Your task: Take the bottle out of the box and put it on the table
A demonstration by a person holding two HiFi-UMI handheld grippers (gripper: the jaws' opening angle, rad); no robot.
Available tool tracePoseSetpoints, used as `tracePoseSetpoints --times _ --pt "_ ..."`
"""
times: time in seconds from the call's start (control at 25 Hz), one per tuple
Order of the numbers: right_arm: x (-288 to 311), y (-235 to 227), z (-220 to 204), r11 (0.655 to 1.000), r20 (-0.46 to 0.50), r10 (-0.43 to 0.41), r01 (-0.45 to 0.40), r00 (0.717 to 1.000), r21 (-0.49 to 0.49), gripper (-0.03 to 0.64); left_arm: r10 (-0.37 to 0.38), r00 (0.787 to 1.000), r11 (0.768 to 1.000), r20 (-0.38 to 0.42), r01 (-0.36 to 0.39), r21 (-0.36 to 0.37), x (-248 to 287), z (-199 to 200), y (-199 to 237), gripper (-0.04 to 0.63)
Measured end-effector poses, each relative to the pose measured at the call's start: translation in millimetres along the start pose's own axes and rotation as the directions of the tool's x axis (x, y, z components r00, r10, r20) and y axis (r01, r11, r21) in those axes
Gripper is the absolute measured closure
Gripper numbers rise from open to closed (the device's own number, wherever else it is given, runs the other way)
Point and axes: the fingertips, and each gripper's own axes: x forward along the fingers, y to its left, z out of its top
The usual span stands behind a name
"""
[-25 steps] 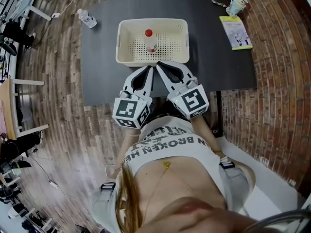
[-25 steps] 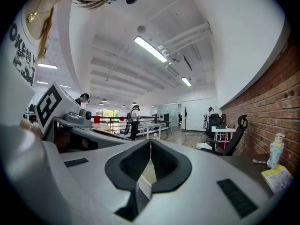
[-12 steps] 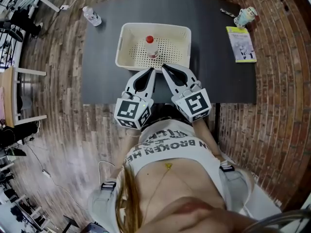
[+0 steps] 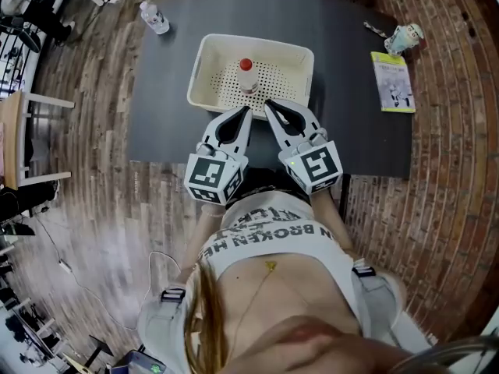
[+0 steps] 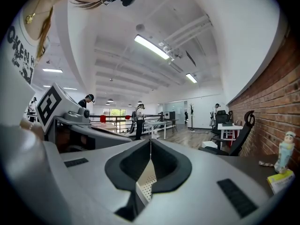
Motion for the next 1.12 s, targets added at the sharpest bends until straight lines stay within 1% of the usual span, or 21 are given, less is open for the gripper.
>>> tracePoseSetpoints --times 0.12,0.36,0.68,0.88,1.12 --pt "8 1 3 1.000 -0.002 -0.012 0.012 1.000 -0.004 0.607 -0.013 1.000 1.000 -0.001 0.013 0.009 1 6 9 0.595" --pt "25 1 8 0.998 0.001 -0.063 0.063 0.998 0.001 0.607 -0.076 0.997 0.996 -0.024 0.077 0.049 6 14 25 0.595" --pt "56 15 4 0.994 -0.024 -0.110 0.110 0.994 -0.006 0.607 -0.139 0.990 0.990 -0.032 0.140 0.036 -4 8 52 0.595" --pt "72 28 2 0.990 -0.021 -0.138 0.138 0.990 -0.019 0.607 -0.179 0.983 0.983 -0.039 0.181 0.034 -9 -1 67 0.595" --pt "66 26 -7 0.977 -0.031 -0.212 0.212 0.977 -0.008 0.607 -0.226 0.972 0.973 -0.057 0.229 0.039 -10 -6 70 0.595"
